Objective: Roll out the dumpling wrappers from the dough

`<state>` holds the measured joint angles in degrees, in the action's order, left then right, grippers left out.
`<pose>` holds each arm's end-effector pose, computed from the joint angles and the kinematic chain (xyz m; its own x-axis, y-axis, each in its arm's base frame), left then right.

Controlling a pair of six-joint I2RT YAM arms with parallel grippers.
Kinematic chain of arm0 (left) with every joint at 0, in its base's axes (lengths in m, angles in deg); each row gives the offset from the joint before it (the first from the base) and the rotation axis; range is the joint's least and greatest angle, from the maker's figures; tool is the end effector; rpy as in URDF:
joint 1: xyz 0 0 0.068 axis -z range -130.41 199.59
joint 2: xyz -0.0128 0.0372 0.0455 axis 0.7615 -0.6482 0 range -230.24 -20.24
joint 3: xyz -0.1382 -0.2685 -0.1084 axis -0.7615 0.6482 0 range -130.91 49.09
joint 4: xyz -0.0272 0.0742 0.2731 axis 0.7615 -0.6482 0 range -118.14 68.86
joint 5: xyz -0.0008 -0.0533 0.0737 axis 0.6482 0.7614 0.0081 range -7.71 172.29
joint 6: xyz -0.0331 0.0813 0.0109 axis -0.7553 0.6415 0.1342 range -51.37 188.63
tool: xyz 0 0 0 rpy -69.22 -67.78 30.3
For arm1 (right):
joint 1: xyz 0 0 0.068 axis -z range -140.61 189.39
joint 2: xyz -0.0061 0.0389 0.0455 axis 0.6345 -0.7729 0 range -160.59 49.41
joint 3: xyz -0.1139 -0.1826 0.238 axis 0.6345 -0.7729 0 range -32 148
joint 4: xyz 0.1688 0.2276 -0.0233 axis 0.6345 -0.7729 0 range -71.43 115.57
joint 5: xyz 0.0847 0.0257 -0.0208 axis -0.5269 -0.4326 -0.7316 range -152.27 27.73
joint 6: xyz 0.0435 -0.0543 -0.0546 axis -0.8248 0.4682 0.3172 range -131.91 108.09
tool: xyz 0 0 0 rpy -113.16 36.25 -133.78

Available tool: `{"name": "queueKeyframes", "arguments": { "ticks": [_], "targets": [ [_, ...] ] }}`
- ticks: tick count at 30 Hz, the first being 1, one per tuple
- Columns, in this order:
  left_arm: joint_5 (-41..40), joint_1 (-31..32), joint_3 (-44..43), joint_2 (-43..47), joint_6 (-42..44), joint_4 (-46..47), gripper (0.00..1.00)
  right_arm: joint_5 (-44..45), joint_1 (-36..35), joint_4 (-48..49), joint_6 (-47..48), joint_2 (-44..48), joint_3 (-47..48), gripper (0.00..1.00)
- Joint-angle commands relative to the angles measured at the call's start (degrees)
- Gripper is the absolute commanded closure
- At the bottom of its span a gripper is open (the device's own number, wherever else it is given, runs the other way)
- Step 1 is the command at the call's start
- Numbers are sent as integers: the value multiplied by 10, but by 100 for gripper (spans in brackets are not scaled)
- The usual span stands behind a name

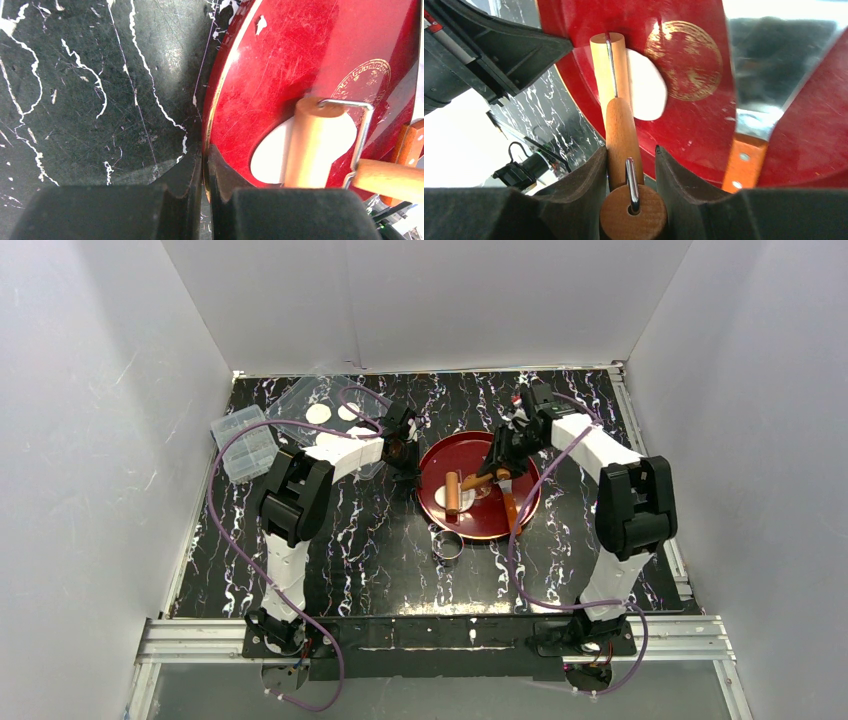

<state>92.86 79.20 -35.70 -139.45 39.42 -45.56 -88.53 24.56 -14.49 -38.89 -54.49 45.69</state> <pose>0.4339 -0.2632 0.1549 -0.9267 -0.0253 -0.3750 0.1328 0.9114 -0.3895 0.3986 0.1415 0.2204 -0.9709 0.1639 -0.1748 0.0436 0.8383 0.5435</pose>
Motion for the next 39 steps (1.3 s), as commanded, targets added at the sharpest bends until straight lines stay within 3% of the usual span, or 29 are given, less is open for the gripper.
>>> {"name": "queueKeyframes", "arguments": {
  "ticks": [1,6,14,22,27,31,35,39],
  "targets": [
    [-43,2,22,20,42,-66,100,126,-26,-53,17,-49,-5,99],
    [-43,3,22,20,40,-64,100,154,1,-84,51,-30,-10,99],
    [-43,3,18,18,39,-66,100,188,71,-81,85,33,-99,99],
    [-40,4,18,15,38,-66,100,181,64,-53,49,30,-106,99],
    [-39,4,17,17,37,-67,100,146,-15,-4,-11,-20,-85,99],
    [-40,4,19,19,38,-68,100,117,-34,21,-39,-40,-68,99],
    [-55,5,30,18,46,-65,100,219,-6,-48,37,15,-80,99],
    [-47,5,39,25,39,-54,100,210,-15,-39,15,7,-97,99]
  ]
}}
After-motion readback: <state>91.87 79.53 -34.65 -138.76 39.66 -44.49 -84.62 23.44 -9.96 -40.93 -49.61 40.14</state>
